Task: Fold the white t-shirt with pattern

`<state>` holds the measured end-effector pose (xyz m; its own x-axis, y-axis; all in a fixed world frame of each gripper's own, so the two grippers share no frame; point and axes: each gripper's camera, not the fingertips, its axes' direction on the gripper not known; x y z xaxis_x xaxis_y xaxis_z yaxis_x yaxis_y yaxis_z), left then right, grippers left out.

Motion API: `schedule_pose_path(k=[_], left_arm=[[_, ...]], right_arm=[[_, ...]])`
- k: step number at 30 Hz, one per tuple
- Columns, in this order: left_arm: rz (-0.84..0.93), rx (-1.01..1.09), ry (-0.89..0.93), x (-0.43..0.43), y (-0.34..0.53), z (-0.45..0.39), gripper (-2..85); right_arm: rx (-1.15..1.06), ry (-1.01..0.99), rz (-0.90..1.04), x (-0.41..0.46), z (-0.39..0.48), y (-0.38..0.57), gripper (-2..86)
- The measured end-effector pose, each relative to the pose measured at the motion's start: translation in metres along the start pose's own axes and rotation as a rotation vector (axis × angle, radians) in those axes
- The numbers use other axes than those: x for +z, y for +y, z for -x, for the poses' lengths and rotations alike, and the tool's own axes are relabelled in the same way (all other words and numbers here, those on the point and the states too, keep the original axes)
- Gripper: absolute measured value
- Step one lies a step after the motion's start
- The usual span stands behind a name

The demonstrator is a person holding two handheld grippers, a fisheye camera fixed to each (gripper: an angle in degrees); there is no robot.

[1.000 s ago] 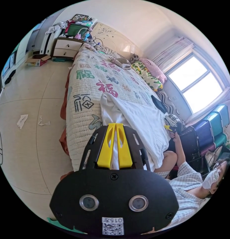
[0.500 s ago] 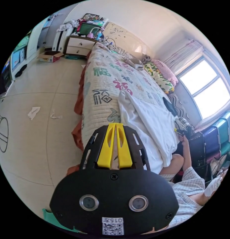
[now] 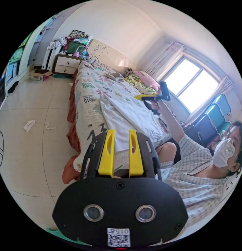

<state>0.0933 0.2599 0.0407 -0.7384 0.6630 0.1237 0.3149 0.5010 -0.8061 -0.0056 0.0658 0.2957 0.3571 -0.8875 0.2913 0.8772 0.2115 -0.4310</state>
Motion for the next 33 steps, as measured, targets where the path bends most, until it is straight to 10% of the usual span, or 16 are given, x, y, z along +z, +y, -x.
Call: schedule_pose_path(k=[23,33], left_arm=[[0.209,0.129,-0.100,-0.012,-0.036,-0.016,-0.7],[-0.095,0.348,0.094,-0.075,-0.084,-0.129,-0.6]], right_arm=[[0.067,0.266,0.245,0.106,0.001,-0.155,-0.7],[0.101,0.040,-0.113,-0.050,-0.019,-0.078,-0.6]])
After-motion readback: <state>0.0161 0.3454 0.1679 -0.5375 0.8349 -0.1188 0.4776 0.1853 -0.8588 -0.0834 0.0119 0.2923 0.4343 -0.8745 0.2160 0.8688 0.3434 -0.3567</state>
